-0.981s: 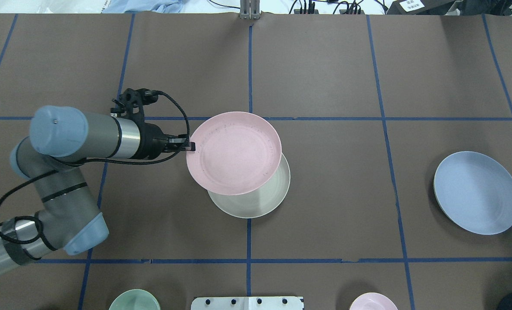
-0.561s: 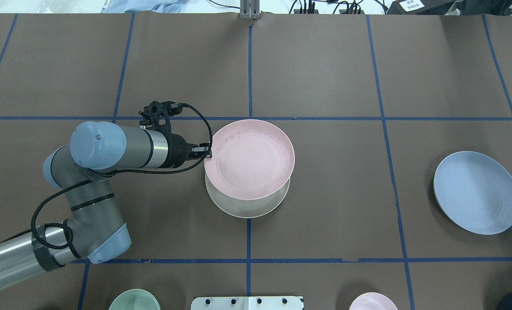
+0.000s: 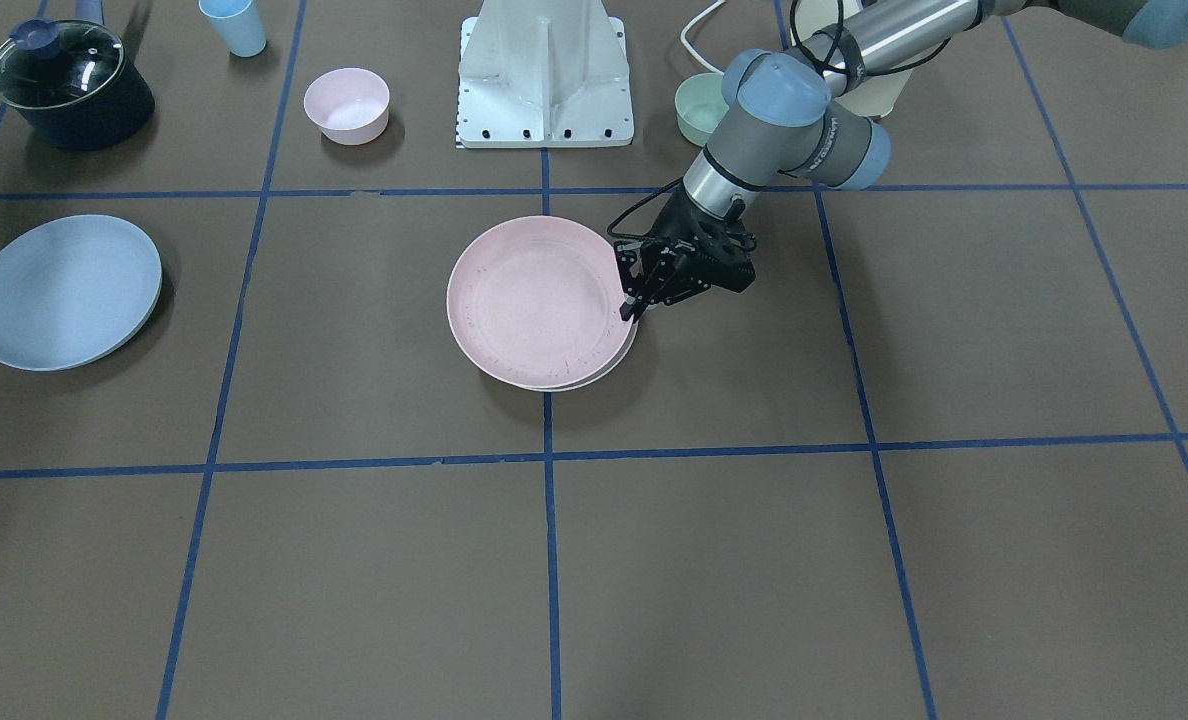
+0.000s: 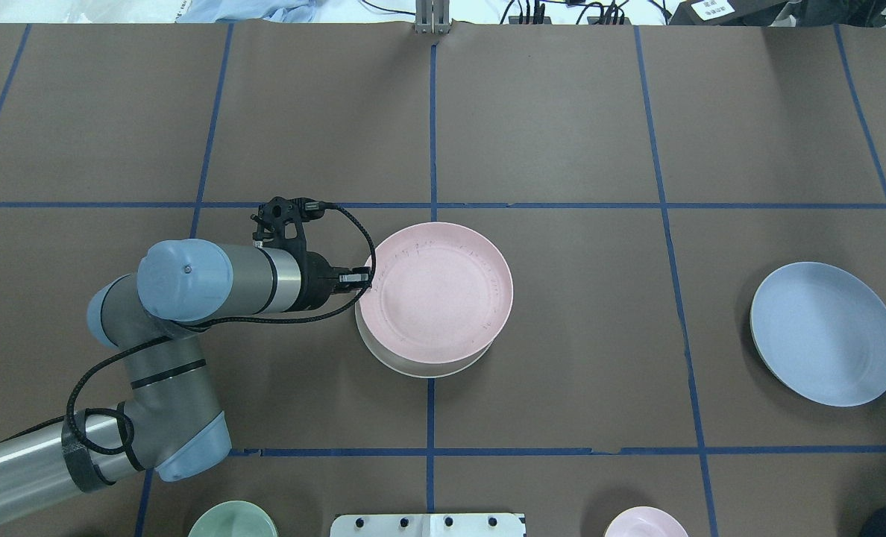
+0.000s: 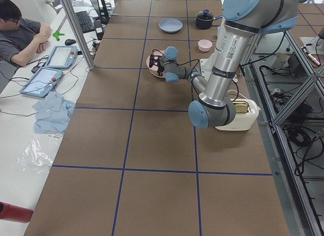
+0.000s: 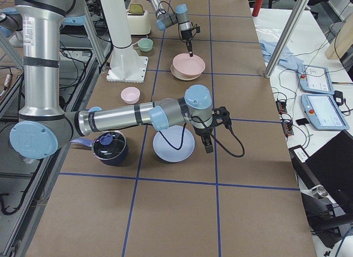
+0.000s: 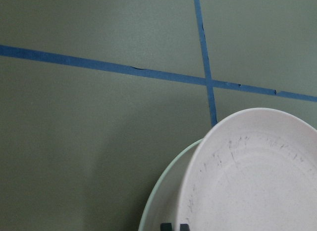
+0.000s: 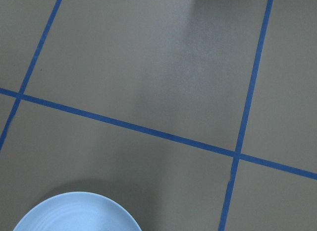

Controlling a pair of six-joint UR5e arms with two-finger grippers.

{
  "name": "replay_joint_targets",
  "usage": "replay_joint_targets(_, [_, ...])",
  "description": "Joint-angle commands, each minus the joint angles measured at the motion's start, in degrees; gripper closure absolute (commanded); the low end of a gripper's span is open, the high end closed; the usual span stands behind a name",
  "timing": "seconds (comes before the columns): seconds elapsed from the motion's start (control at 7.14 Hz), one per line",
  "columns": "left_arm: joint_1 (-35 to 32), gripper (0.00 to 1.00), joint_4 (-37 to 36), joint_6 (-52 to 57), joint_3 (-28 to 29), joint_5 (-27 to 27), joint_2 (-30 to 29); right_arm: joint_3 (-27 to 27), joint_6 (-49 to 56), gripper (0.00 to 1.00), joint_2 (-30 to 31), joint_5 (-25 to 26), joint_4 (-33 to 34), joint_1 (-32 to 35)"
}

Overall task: Stack three plates with pink and blue
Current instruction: 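Carry the pink plate with the left gripper onto the cream plate, then open the left gripper and withdraw the left arm from the stack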

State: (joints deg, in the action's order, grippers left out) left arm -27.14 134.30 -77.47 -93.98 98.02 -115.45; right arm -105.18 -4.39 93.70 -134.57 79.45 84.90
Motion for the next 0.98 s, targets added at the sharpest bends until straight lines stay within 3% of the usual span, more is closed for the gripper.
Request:
replay_joint_targets(0.0, [0.59, 1.00, 0.00, 0.04, 0.03, -0.37, 0.05, -0.02, 0.00, 0.00, -0.01, 0.01, 0.00, 0.00])
replay_joint_targets(0.14, [0.60, 0.92, 0.00, 0.13, 0.12, -0.37, 0.14, 0.06, 0.00, 0.00, -0.01, 0.01, 0.00, 0.00])
replay_joint_targets(0.42, [0.60, 0.00, 0.09, 0.74, -0.23, -0.37, 1.62, 0.06, 0.00, 0.00, -0.01, -0.08, 0.00, 0.00])
replay_joint_targets(0.7, [-0.54, 0.00, -0.09, 5.64, -2.59, 0.42, 2.15, -0.02, -0.09, 0.00, 0.08, -0.08, 0.09, 0.00])
replay_joint_targets(0.84, [-2.37, 0.00, -0.26, 9.32, -4.78, 3.55, 4.42, 0.06, -1.22, 0.00, 0.34, -0.17, 0.00, -0.09])
